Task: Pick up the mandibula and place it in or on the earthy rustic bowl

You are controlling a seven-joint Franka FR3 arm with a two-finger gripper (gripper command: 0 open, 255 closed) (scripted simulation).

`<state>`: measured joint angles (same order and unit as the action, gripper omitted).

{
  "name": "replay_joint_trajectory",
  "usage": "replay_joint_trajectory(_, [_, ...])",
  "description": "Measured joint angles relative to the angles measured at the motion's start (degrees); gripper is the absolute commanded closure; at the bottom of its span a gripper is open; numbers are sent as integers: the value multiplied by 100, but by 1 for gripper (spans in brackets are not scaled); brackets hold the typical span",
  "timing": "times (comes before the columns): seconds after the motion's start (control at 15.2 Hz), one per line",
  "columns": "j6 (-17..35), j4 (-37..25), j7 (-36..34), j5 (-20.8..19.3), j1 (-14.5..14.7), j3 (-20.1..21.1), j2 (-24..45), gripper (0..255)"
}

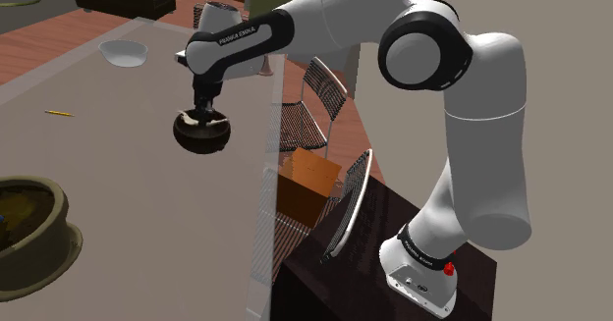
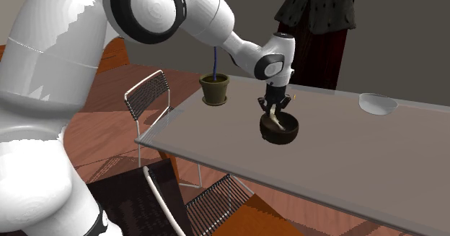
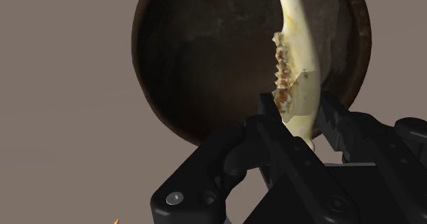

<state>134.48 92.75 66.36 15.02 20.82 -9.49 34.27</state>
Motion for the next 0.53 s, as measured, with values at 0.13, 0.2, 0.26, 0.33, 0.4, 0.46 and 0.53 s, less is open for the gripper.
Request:
replay_joint_trajectory(0.13, [104, 27, 28, 27, -11, 18, 79, 255])
replay_joint_trajectory(0.2, [139, 11, 34, 37, -15, 26, 129, 255])
replay_joint_trajectory(0.26, [171, 18, 41, 45, -17, 33, 155, 255])
replay_joint_trajectory(0.33, [187, 25, 48, 50, -21, 36, 164, 255])
replay_joint_trajectory(0.4, [197, 26, 51, 52, -21, 37, 167, 255])
replay_joint_trajectory(0.46, [202, 26, 51, 53, -21, 38, 167, 255])
replay_joint_trajectory(0.53, [204, 24, 52, 54, -22, 38, 168, 255])
